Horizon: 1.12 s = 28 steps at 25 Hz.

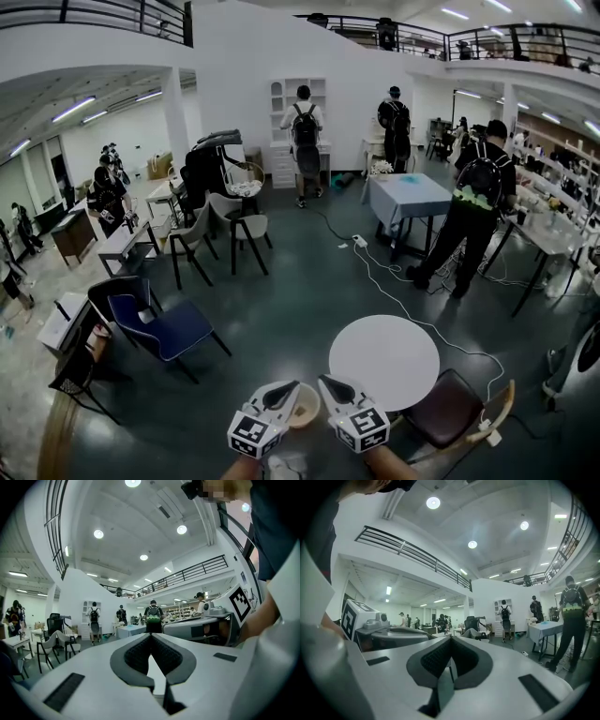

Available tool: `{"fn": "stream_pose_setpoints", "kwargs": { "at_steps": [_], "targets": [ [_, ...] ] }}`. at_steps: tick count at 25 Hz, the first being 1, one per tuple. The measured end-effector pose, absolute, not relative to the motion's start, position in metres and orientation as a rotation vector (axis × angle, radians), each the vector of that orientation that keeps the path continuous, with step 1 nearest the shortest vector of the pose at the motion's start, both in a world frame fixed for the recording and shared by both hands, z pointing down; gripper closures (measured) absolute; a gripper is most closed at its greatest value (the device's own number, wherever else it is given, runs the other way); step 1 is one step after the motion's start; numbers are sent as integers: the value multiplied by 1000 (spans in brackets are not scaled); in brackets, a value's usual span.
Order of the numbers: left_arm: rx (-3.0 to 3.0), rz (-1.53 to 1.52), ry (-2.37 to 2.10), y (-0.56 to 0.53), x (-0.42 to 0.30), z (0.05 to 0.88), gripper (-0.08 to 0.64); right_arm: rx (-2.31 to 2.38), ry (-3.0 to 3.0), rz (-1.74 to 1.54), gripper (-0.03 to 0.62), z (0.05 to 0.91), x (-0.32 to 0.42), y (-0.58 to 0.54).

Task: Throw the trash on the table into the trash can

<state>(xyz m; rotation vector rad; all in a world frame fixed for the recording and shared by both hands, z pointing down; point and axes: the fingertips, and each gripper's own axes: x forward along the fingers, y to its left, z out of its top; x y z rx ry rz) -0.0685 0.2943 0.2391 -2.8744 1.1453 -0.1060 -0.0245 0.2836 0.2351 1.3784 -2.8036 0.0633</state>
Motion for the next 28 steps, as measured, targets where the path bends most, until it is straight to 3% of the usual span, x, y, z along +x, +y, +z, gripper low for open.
{"fn": "stream_pose_setpoints", "kwargs": {
  "at_steps": [19,28],
  "targets": [
    [-2868,-66,1142,336,-31,231,545,1349,-2820,47,574,231,5,330],
    [-2874,-46,1150,336,-52,229,545,1357,-2821,28,574,228,-10,328]
  ]
}}
